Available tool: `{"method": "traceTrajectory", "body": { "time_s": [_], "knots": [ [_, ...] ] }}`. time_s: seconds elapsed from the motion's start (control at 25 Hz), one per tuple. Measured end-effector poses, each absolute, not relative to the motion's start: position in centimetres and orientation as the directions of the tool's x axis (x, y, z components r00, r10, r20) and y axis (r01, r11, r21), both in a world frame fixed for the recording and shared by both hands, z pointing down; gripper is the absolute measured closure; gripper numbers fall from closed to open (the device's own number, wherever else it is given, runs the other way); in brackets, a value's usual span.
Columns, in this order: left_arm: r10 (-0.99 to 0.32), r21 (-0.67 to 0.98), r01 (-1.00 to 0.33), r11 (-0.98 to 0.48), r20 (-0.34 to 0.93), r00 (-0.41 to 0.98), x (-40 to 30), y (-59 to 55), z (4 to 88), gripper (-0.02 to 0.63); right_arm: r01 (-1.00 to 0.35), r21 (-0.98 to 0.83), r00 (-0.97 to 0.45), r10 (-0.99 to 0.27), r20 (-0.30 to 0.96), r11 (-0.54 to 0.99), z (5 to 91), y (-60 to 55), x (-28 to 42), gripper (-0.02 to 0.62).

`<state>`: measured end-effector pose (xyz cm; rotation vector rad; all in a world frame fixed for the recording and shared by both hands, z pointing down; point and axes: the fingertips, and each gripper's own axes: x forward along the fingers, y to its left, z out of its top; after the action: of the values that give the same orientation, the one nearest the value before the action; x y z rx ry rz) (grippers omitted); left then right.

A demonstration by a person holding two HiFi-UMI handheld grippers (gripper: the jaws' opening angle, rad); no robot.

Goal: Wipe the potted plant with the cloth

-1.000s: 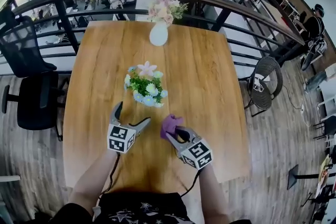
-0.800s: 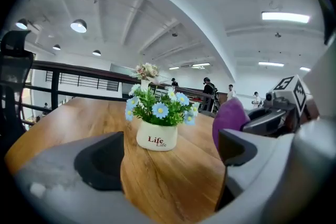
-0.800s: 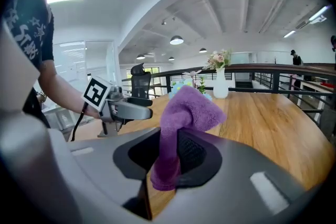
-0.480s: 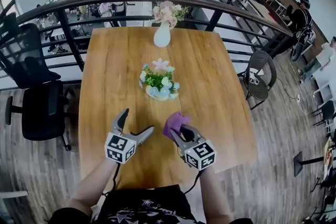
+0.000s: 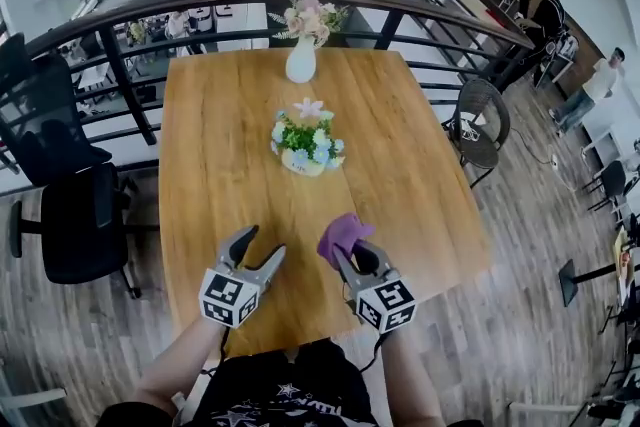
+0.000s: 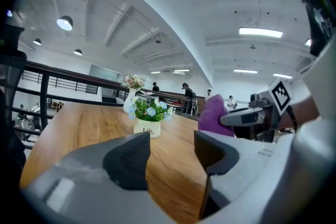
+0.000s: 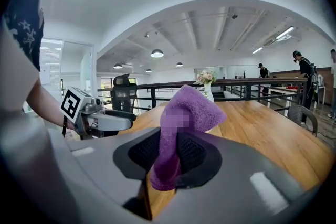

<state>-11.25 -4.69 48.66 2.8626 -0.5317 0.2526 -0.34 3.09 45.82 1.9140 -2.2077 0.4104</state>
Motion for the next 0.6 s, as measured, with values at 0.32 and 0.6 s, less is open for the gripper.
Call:
{"method": "traceTrajectory", "body": {
  "time_s": [0.32, 0.6],
  "knots": [
    [-0.336, 0.147, -0.366, -0.919, 0.193, 0.922, -12.6, -2.0, 48.3, 0.544, -0.990, -0.116, -0.119, -0.935, 0.333, 0.084, 46.2, 6.5, -1.0, 0.514],
    [-0.333, 0.153, -0.365, -0.918, 0.200, 0.921, -12.4, 2.1, 47.6, 0.604, -0.986, -0.155, -0.108, -0.945, 0.310, 0.062, 45.6, 10.3, -1.7, 0.514]
  ]
}}
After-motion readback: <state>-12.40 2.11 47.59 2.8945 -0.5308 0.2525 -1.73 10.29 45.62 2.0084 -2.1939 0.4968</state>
